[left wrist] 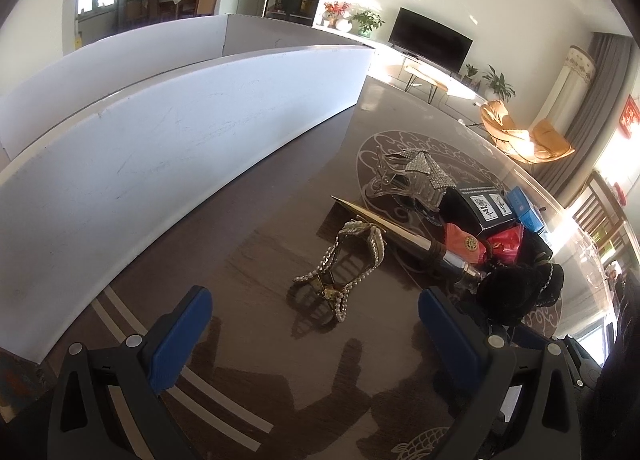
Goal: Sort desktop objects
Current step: 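Close the right gripper on the black lace hair accessory and lift it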
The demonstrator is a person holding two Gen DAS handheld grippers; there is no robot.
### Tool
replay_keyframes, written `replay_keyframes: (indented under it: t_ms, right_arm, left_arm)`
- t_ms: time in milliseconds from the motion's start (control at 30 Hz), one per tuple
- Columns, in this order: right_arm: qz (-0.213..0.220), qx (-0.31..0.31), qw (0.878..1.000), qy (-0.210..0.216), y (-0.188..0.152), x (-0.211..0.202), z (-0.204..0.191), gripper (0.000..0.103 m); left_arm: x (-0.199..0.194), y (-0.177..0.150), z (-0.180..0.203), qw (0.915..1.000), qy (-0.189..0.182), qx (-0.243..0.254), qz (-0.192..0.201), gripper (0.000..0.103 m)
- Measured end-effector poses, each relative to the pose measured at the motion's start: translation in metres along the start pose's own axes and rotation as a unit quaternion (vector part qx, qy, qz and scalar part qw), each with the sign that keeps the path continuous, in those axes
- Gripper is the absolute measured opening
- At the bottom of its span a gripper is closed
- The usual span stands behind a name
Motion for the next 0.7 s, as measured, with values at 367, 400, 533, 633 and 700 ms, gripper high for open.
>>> replay_keyframes:
  t_ms: [367, 400, 533, 633, 700]
  right_arm:
    - [-0.022, -0.007, 0.999, -0.046, 0.001, 0.007, 0.008, 0.103]
    - [-0.022, -0.004, 0.999, -0.048, 0.002, 0.007, 0.010, 0.103]
    - [-0.025, 0.029, 0.997, -0.071, -0.001, 0.004, 0.027, 0.103]
    - [-0.027, 0.061, 0.993, -0.093, -0.002, 0.001, 0.045, 0.103]
    - [-0.030, 0.079, 0.991, -0.107, -0.004, -0.001, 0.056, 0.103]
  left_arm:
    - [0.002, -0.001, 0.001, 1.0000, 0.002, 0.006, -0.003, 0.103]
    - [0.002, -0.002, 0.001, 1.0000, 0.002, 0.006, -0.004, 0.103]
    - [0.003, -0.003, 0.002, 0.9999, 0.003, 0.009, -0.007, 0.103]
    - [0.005, -0.004, 0.002, 0.9999, 0.005, 0.010, -0.010, 0.103]
    - [0.005, -0.004, -0.001, 0.9999, 0.004, 0.004, -0.014, 0.103]
Point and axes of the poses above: each gripper's, at about its wrist camera, not at the fingertips, and x roughly the way its jaws point, z to its right, y to its top, the point moved 9 cm from there along x, roughly the way its jaws point, and after that the axes turned 11 degrees about -x, right-handed, at the moved point
